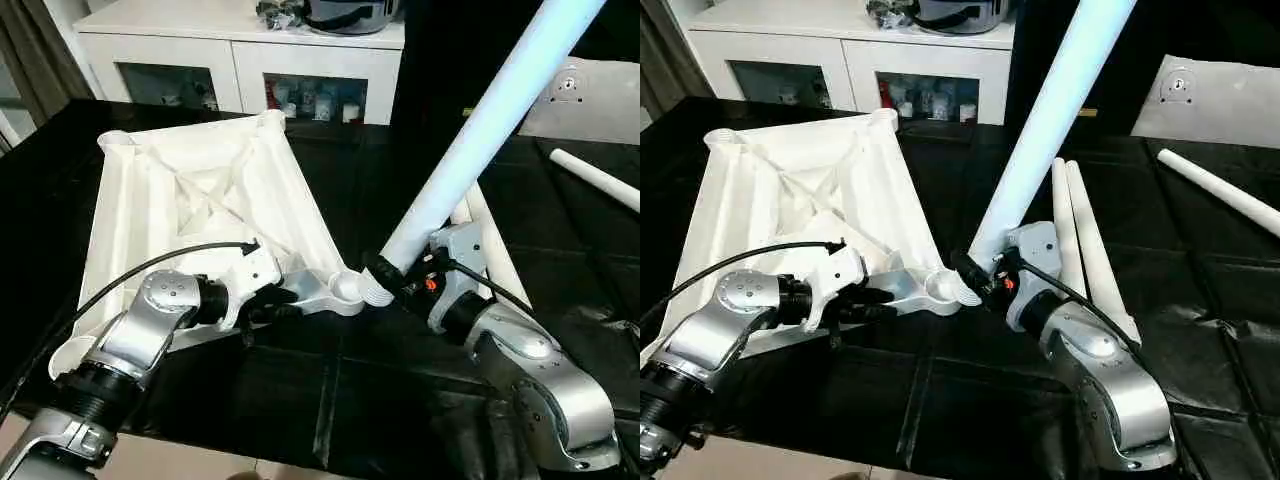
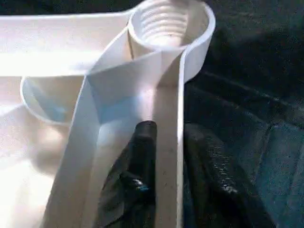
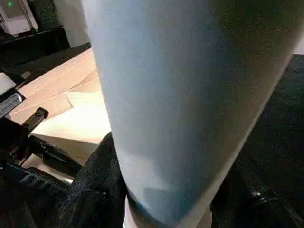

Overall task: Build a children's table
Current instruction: Insert table leg to table base

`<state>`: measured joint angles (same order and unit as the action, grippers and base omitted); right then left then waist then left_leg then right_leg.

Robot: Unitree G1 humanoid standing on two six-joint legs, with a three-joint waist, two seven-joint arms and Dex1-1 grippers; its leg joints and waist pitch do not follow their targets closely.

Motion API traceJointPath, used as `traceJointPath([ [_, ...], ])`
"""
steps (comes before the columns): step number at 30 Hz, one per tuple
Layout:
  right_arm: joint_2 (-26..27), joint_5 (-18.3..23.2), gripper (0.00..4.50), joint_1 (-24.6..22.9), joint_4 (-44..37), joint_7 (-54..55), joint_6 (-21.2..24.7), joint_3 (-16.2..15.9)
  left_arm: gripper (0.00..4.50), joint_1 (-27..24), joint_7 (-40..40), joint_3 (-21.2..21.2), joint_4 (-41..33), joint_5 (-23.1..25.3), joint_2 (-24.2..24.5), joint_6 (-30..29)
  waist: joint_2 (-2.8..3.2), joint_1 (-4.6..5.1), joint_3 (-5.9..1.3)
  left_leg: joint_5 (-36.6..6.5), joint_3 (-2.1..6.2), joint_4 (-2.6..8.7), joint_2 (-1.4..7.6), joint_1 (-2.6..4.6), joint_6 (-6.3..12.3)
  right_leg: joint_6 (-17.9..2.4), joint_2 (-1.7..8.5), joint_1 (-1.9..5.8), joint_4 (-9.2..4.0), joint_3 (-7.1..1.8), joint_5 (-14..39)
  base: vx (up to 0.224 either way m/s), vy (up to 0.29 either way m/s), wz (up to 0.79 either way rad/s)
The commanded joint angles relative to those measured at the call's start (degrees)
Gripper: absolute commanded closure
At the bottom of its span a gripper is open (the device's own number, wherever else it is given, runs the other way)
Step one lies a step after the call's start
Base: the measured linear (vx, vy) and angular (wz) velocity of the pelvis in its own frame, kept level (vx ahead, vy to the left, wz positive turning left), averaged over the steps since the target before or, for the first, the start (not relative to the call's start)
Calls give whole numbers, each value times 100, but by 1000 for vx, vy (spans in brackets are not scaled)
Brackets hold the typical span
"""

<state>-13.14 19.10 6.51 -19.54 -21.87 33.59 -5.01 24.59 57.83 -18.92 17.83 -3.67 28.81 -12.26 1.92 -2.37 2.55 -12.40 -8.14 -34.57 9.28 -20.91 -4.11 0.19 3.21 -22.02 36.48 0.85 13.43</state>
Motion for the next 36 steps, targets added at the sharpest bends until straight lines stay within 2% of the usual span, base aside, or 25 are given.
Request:
traceJointPath([
  [1,-6,23,260,68,-8,-50,-7,-28,354,20,5,30,21,38,58,-38,34,-28,-309,-532,51,425,273,36,-84,-1257,395,296,-394,-228,-336,0,0,0],
  [4,-3,19,260,78,4,-47,-7,-27,354,30,52,22,33,23,54,-66,36,-32,-317,-447,51,417,268,31,-75,-1269,391,301,-380,-224,-504,0,0,0],
  [5,0,20,260,85,8,-47,-7,-29,372,26,88,5,37,16,50,-46,35,-31,-318,-411,51,415,264,26,-66,-1271,390,307,-377,-222,-576,0,0,0],
  [10,33,30,260,141,62,-57,-23,-39,394,10,154,-46,111,75,6,51,26,-33,-313,-463,46,418,266,33,-59,-1280,391,302,-387,-222,-507,0,0,0],
  [12,28,29,260,204,109,-92,-6,-73,430,9,184,-72,141,100,5,77,30,-31,-306,-540,47,426,269,33,-78,-1280,397,300,-396,-222,-362,0,0,0],
  [17,75,-36,260,349,282,-143,-132,-164,450,38,174,-47,208,117,-16,138,35,-17,-314,-492,50,422,271,29,-80,-1290,398,304,-388,-222,-368,0,0,0],
  [19,124,-154,260,481,467,-131,-303,-227,450,57,174,-44,249,137,-23,237,40,-18,-325,-418,46,414,270,29,-71,-1318,401,296,-374,-216,-508,0,0,0],
  [21,70,-139,260,635,628,-232,-88,-310,450,62,176,-46,268,173,-16,315,37,-10,-319,-427,43,414,266,32,-79,-1339,393,301,-374,-218,-539,0,0,0],
  [23,3,-89,260,754,781,-437,10,-392,450,24,211,-41,246,168,5,440,39,-15,-322,-429,45,410,267,32,-58,-1355,396,314,-367,-218,-568,0,0,0],
  [24,-27,-61,260,817,875,-558,48,-429,450,-10,266,-31,225,136,14,538,16,-18,-321,-431,39,407,268,30,-32,-1366,397,316,-373,-219,-573,0,0,0],
  [25,-27,-60,260,818,877,-561,48,-430,450,-11,269,-32,224,135,15,536,27,-27,-326,-401,37,401,269,29,-15,-1373,405,318,-367,-222,-592,0,0,0],
  [26,-58,-17,260,873,962,-686,70,-464,450,-25,370,-54,191,113,39,474,17,-26,-321,-388,36,405,272,21,-12,-1371,407,319,-369,-223,-591,0,0,0],
  [27,-145,-23,260,921,1043,-872,92,-580,450,-10,428,-39,222,84,21,502,-18,-35,-332,-293,32,394,273,17,35,-1388,413,333,-358,-222,-688,0,0,0],
  [28,-145,-23,260,921,1043,-872,92,-580,450,-10,428,-39,222,84,21,502,-4,-39,-336,-260,35,391,276,19,46,-1391,411,332,-347,-218,-720,0,0,0],
  [35,-197,-151,260,1079,1357,-1057,77,-761,450,62,611,53,259,-62,-36,549,-33,-52,-329,-253,19,392,285,27,105,-1409,418,309,-360,-219,-547,0,0,0],
  [36,-194,-162,260,1091,1383,-1059,70,-763,450,60,625,52,253,-66,-34,548,-23,-52,-325,-280,20,396,285,29,97,-1418,418,302,-362,-215,-493,0,0,0],
])
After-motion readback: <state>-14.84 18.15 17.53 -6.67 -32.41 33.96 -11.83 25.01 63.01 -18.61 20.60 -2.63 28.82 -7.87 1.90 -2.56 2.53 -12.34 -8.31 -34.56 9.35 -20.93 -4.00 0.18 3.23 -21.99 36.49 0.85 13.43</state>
